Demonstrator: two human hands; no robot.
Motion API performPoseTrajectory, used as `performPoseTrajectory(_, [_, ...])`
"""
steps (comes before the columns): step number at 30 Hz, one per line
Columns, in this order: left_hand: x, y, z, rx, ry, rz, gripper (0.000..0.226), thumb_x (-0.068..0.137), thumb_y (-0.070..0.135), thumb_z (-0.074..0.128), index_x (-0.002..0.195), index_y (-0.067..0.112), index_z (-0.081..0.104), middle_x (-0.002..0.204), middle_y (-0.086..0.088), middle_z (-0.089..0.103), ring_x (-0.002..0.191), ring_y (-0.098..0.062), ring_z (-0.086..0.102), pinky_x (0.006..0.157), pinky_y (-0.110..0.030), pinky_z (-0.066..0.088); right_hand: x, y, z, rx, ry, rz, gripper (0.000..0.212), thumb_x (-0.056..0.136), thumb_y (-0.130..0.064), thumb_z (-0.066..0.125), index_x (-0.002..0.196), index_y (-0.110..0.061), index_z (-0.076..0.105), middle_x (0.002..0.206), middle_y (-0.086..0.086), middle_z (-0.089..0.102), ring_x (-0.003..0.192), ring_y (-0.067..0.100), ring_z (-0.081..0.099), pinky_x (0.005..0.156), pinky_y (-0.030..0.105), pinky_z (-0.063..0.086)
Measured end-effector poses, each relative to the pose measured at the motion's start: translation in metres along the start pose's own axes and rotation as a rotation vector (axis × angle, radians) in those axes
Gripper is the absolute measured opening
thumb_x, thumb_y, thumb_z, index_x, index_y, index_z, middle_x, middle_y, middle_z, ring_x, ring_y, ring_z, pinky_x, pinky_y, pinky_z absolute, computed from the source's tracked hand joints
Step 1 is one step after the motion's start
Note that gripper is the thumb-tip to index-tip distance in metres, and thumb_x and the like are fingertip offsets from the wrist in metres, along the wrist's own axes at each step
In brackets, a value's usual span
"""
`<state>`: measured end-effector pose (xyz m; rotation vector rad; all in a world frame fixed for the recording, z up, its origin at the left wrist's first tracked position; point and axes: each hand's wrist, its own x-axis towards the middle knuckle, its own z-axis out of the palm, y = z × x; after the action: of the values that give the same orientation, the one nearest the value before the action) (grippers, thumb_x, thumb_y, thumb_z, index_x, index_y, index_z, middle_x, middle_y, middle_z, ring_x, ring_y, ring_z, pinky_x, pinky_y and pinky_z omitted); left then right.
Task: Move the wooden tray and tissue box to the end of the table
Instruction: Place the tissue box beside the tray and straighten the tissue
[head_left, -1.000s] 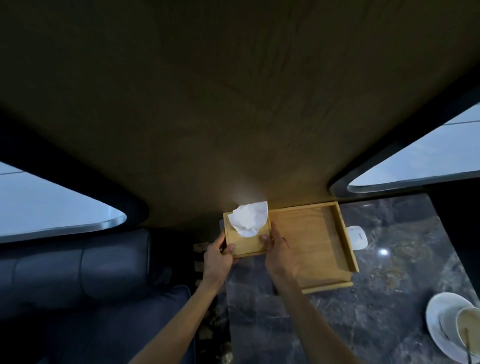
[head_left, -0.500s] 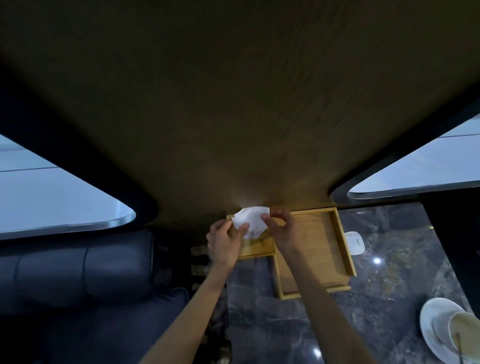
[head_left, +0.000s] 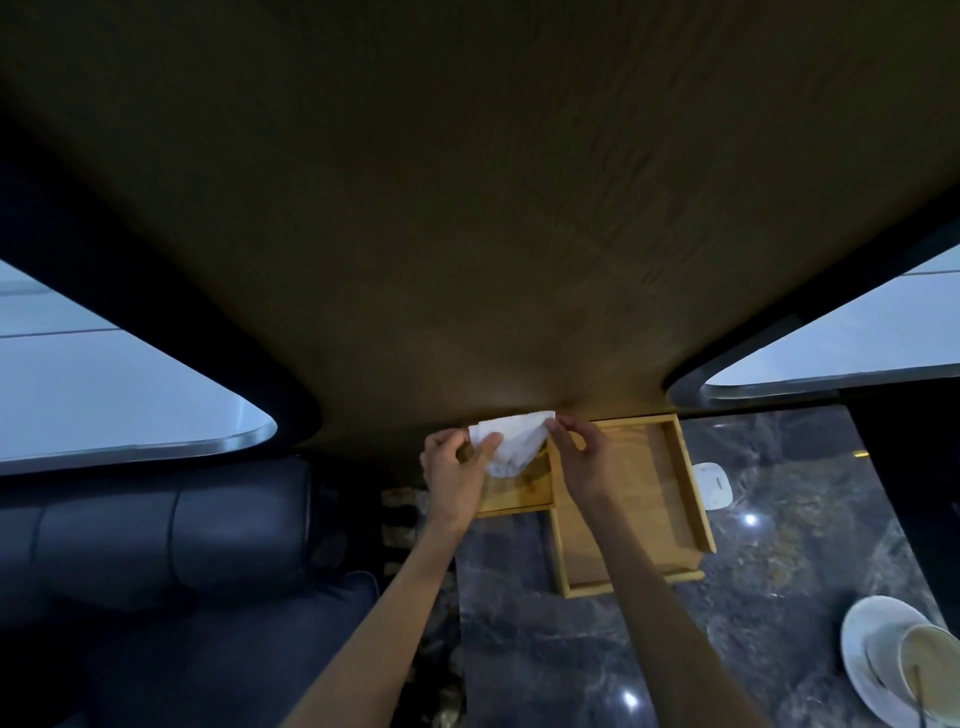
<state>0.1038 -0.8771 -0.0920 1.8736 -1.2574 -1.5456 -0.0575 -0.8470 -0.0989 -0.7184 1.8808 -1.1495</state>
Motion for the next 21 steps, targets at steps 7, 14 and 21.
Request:
performPoseTrajectory(7, [0.003, -0.003, -0.004, -0.066, 0.035, 0.041, 0.038, 0.089, 0.037, 0.064, 0.116, 0.011, 0.065, 0.127, -0.002, 0.049, 0.121, -0.019, 0.050, 0.107, -0.041, 0.045, -0.002, -0.003, 0.002, -0.023, -0.036, -0.047, 0.019, 0.087, -0.014, 0.068, 0.094, 0.004, 0.065, 0.086, 0.004, 0.063, 0.072, -0.010, 0.061, 0.058, 0.004, 0.045])
performPoseTrajectory(14, [0.004, 0.002, -0.002, -0.124, 0.060, 0.009, 0.036, 0.094, 0.035, 0.056, 0.117, 0.008, 0.064, 0.126, -0.007, 0.053, 0.111, -0.017, 0.056, 0.095, -0.029, 0.047, -0.004, -0.003, 0.007, 0.017, -0.042, -0.016, 0.026, 0.088, -0.027, 0.065, 0.104, -0.007, 0.064, 0.092, -0.009, 0.063, 0.088, 0.007, 0.060, 0.065, 0.011, 0.051])
performPoseTrajectory(21, [0.014, -0.008, -0.005, -0.165, 0.124, 0.025, 0.024, 0.086, 0.042, 0.063, 0.095, 0.021, 0.071, 0.105, -0.010, 0.068, 0.098, -0.023, 0.066, 0.092, -0.046, 0.056, -0.006, 0.006, 0.011, 0.119, 0.006, 0.108, 0.030, 0.089, -0.029, 0.065, 0.103, -0.002, 0.065, 0.092, 0.002, 0.068, 0.088, 0.015, 0.064, 0.072, 0.023, 0.051])
